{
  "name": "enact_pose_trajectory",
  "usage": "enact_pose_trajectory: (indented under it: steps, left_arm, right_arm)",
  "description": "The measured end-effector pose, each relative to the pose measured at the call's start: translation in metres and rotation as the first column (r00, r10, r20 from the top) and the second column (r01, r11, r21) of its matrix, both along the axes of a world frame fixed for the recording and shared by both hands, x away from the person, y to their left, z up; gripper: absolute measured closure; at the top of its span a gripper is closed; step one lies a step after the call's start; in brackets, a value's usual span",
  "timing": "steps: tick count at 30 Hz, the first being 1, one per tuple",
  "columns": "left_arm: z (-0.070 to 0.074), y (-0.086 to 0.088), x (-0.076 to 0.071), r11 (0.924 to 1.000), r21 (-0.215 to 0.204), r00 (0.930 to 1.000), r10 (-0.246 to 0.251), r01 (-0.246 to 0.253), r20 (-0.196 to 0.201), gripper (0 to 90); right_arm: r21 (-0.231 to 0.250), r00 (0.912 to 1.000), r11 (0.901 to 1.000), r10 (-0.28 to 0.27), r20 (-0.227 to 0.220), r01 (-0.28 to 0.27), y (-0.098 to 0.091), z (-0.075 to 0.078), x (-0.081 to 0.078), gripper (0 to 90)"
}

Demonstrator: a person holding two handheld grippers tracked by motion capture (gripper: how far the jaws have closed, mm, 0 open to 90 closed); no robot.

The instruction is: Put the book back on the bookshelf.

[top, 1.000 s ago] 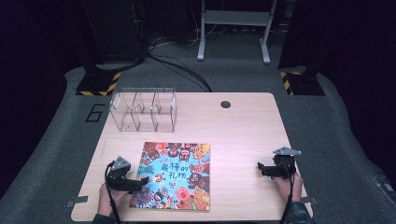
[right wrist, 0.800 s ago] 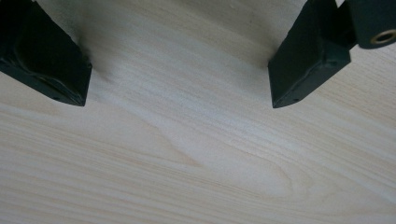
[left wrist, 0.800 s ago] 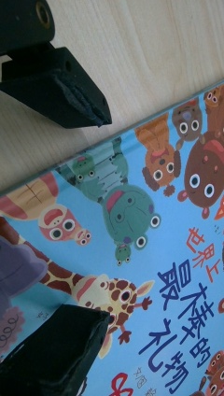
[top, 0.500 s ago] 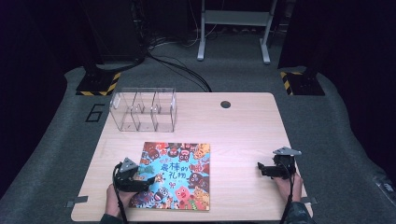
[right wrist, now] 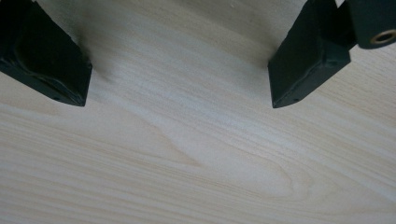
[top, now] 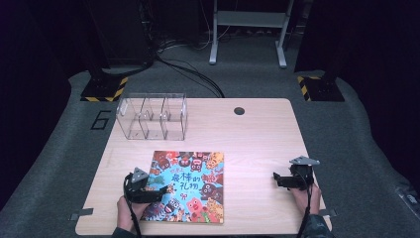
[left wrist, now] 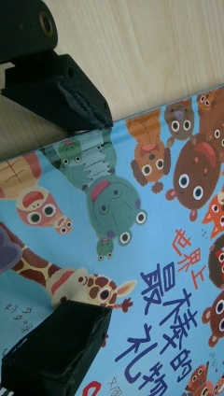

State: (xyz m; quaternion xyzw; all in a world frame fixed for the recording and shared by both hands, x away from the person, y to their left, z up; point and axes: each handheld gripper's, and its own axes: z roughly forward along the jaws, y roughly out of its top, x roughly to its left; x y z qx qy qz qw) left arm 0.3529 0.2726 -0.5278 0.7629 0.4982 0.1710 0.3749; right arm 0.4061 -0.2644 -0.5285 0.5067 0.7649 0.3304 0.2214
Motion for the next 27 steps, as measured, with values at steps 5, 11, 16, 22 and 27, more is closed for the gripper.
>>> enact_pose_trajectory:
  steps: [5, 11, 16, 22, 27]
  left_arm:
    - [0.000, -0.012, 0.003, 1.0000, 0.002, 1.0000, 0.002, -0.002, -0.002, 9.0]
    - [0.001, -0.024, 0.004, 0.9999, 0.001, 0.9998, 0.016, -0.016, -0.010, 9.1]
    - [0.001, -0.028, 0.006, 0.9999, 0.005, 0.9999, 0.015, -0.015, -0.005, 9.1]
    - [0.002, -0.032, 0.006, 0.9999, 0.003, 0.9998, 0.010, -0.010, -0.015, 9.2]
    - [0.001, -0.035, 0.007, 1.0000, -0.001, 0.9999, 0.006, -0.006, -0.010, 9.3]
  right_arm:
    - [-0.001, 1.0000, 1.0000, 0.000, -0.001, 0.000, 0.000, 0.000, 0.000, 5.6]
    - [0.015, 0.9995, 0.9995, -0.026, -0.019, 0.026, 0.001, 0.001, 0.000, 6.2]
    - [0.046, 0.9999, 0.9990, 0.003, -0.012, -0.002, 0.005, 0.012, -0.001, 6.7]
    - [0.066, 0.9989, 0.9968, 0.046, -0.008, -0.046, 0.025, 0.026, -0.002, 8.6]
    - [0.105, 0.9940, 0.9901, 0.099, -0.047, -0.093, 0.045, 0.029, 0.001, 10.2]
